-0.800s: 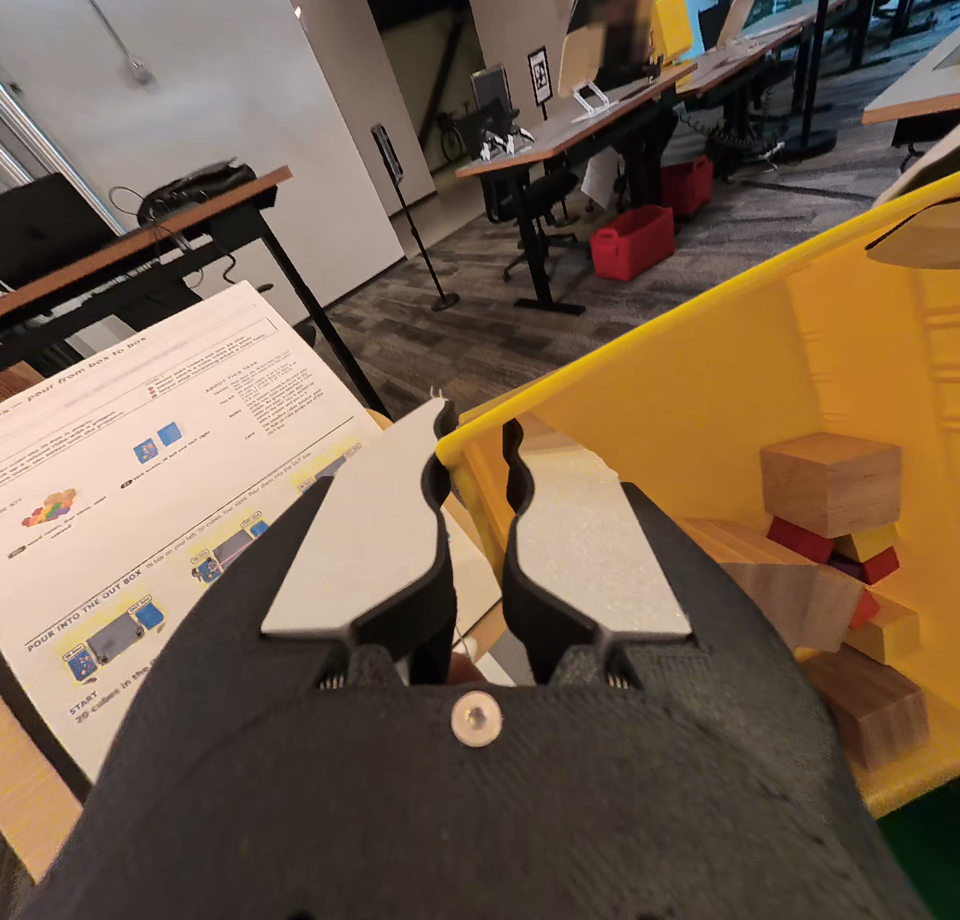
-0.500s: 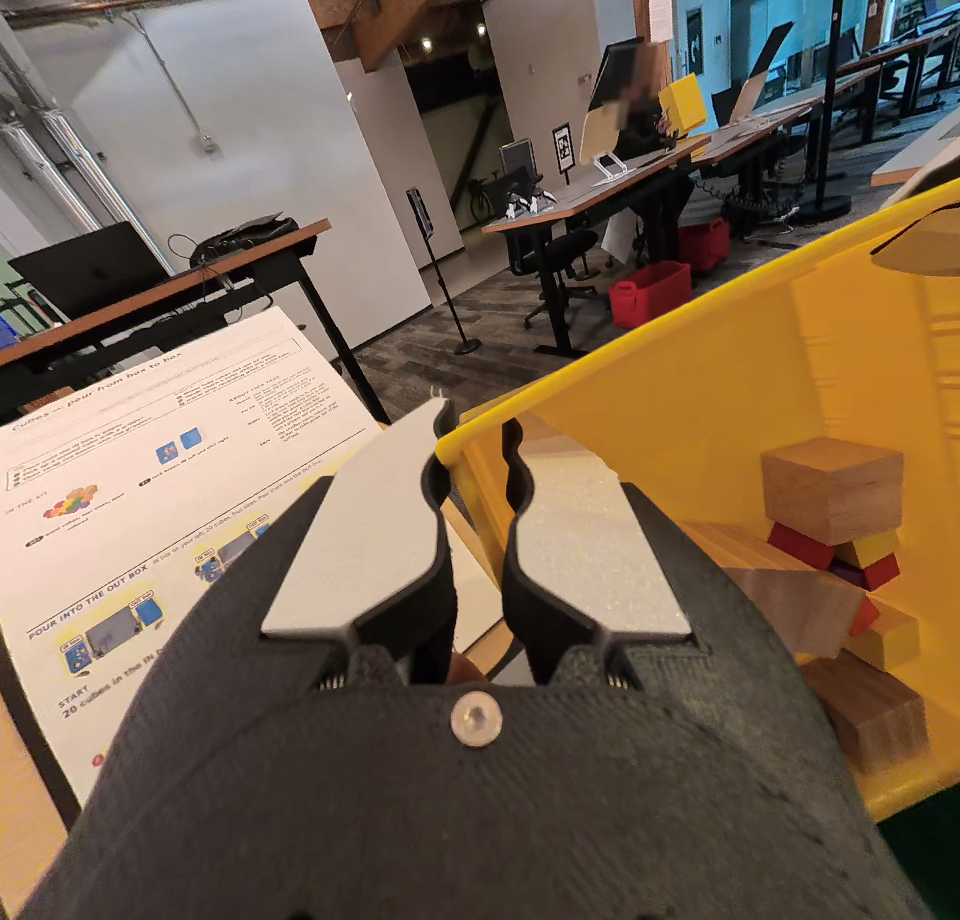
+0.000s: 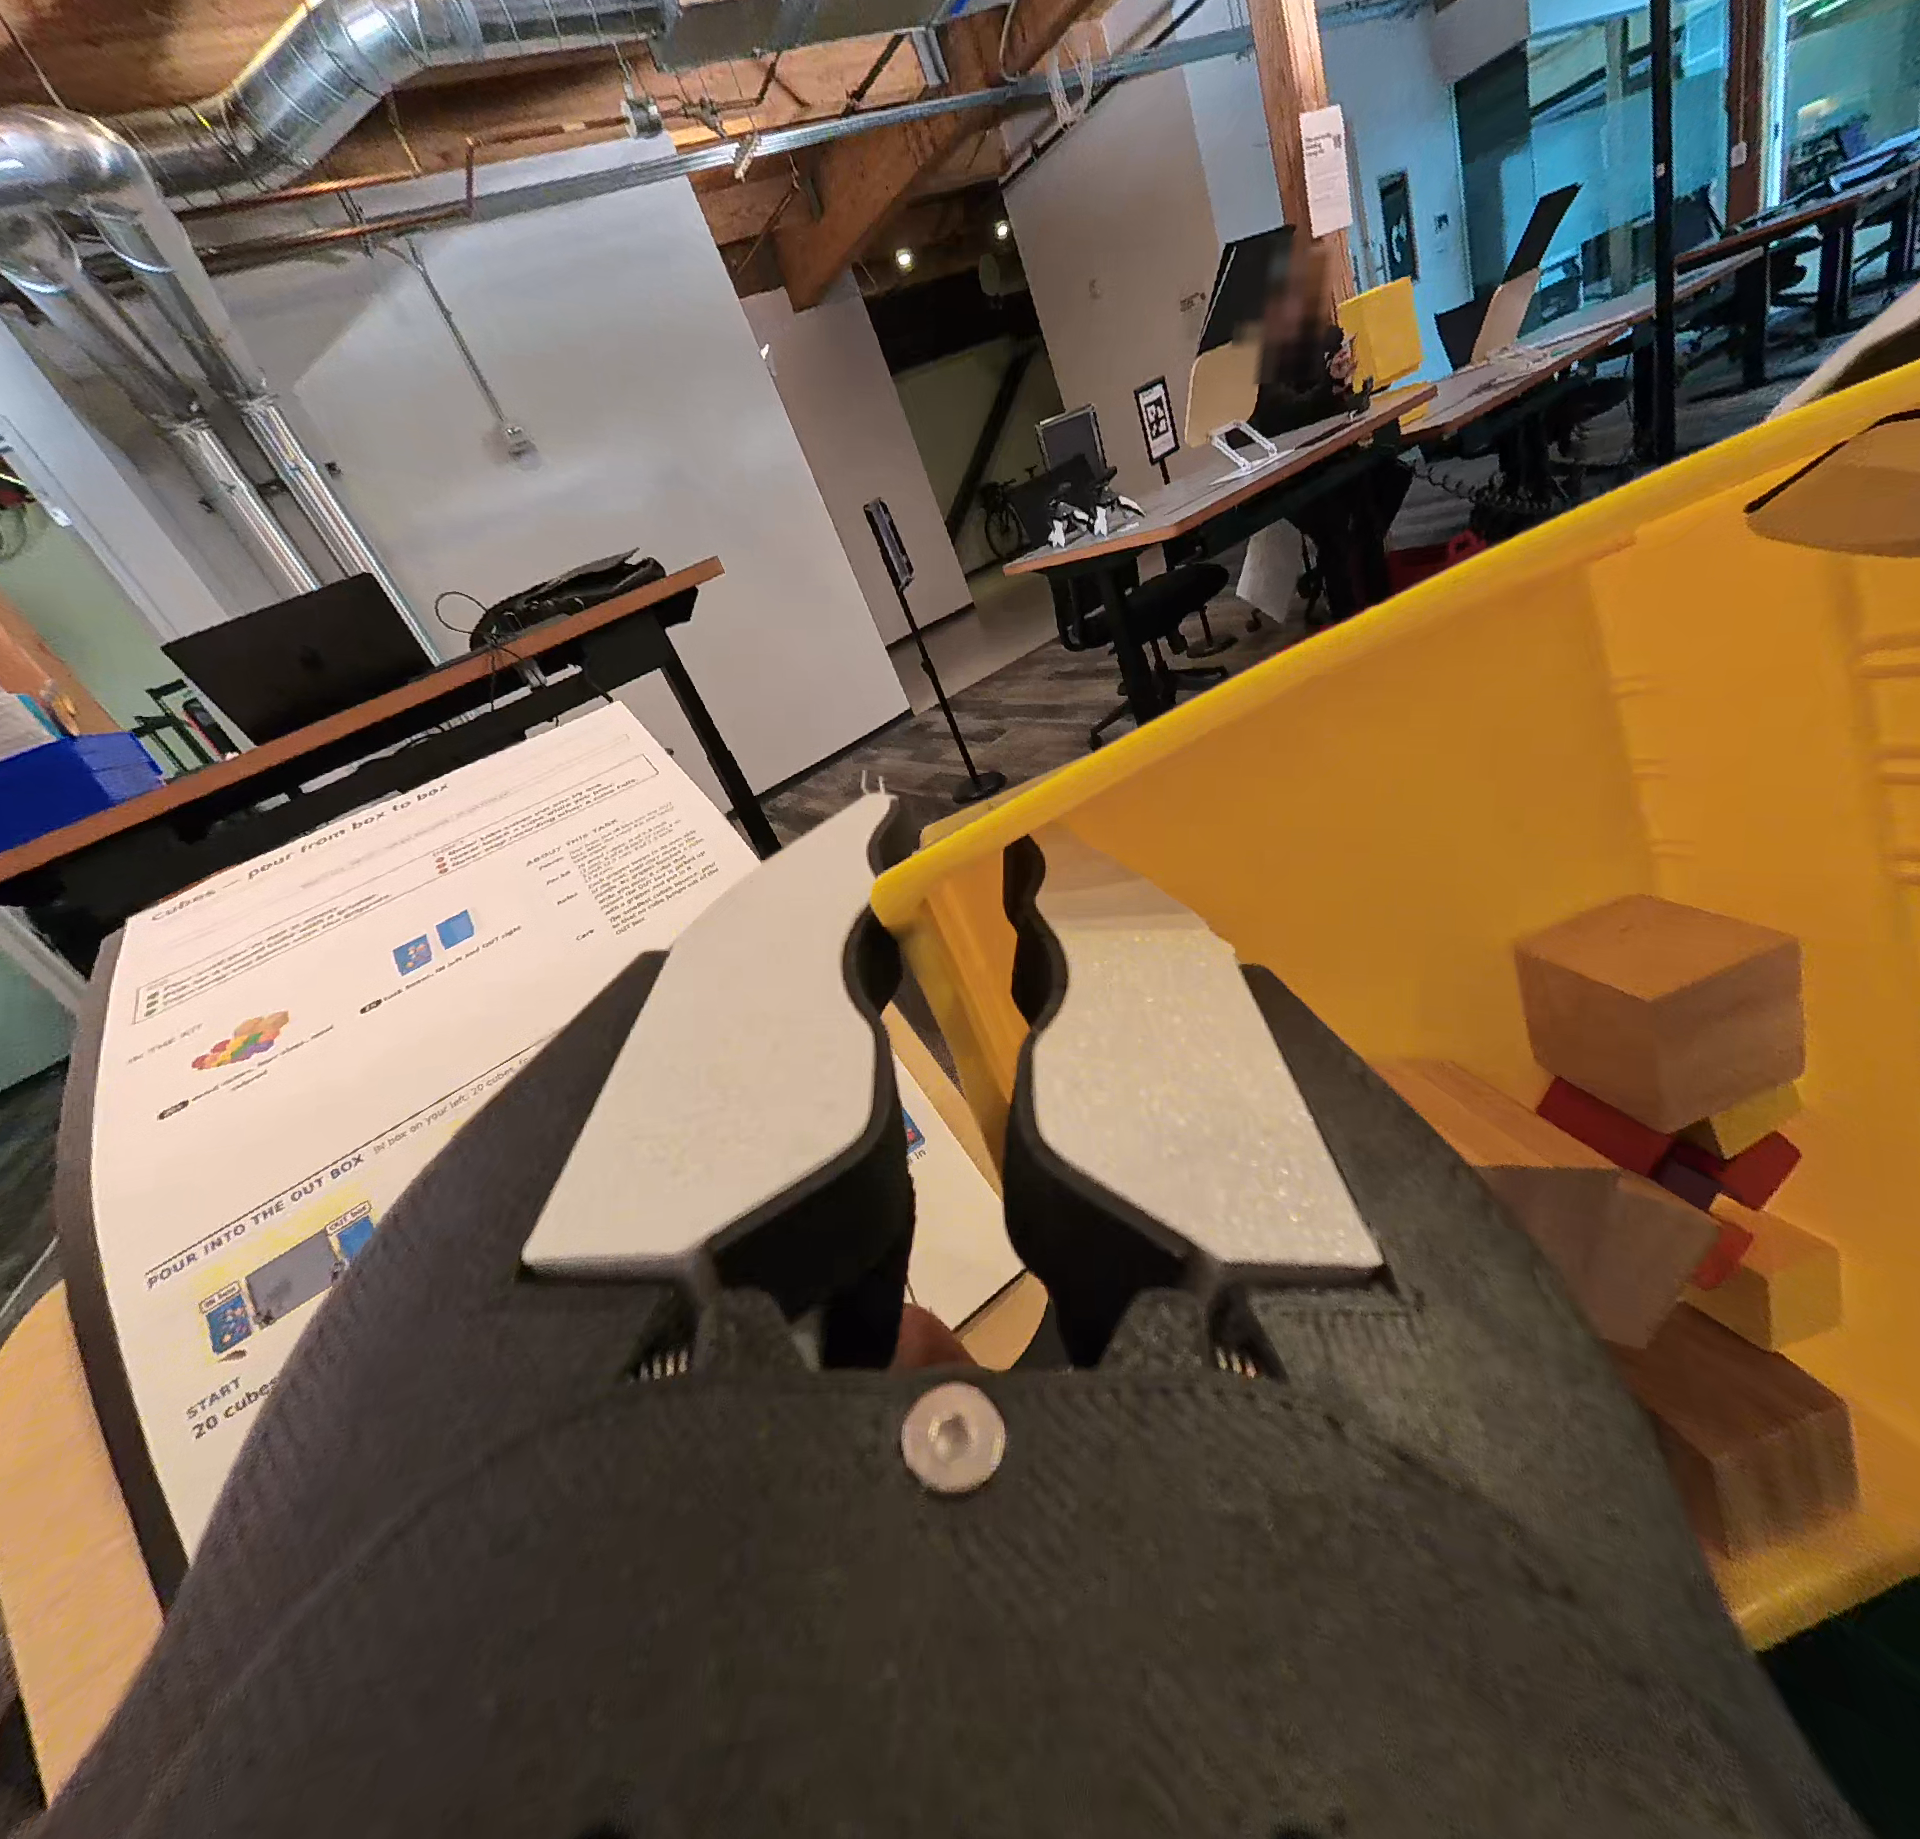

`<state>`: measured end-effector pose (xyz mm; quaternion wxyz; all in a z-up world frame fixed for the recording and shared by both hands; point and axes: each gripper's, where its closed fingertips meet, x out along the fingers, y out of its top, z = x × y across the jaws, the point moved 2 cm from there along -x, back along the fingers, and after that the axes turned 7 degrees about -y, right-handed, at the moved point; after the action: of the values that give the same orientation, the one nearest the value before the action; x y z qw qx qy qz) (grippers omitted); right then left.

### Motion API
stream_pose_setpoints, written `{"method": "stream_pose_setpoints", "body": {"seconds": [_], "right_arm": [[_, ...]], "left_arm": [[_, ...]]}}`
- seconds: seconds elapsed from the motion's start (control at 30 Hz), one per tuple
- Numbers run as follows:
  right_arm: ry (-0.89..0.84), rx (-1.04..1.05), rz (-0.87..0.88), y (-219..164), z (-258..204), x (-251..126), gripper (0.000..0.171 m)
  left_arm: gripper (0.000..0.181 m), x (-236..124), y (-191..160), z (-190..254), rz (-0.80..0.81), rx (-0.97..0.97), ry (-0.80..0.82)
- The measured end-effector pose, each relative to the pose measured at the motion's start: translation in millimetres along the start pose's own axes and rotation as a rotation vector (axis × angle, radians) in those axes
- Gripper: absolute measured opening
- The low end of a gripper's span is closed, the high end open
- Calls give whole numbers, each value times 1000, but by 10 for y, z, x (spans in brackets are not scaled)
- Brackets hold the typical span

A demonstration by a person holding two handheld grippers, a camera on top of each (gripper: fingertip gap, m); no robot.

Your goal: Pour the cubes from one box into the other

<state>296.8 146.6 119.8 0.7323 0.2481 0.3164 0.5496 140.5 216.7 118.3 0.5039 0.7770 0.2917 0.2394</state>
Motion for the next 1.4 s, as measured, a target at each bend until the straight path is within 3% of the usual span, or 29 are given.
{"method": "stream_pose_setpoints", "body": {"seconds": [1.4], "right_arm": [[-96,-50,159,82,-223,-471,7]], "left_arm": [[16,-613,76,110,186,54,118]]}}
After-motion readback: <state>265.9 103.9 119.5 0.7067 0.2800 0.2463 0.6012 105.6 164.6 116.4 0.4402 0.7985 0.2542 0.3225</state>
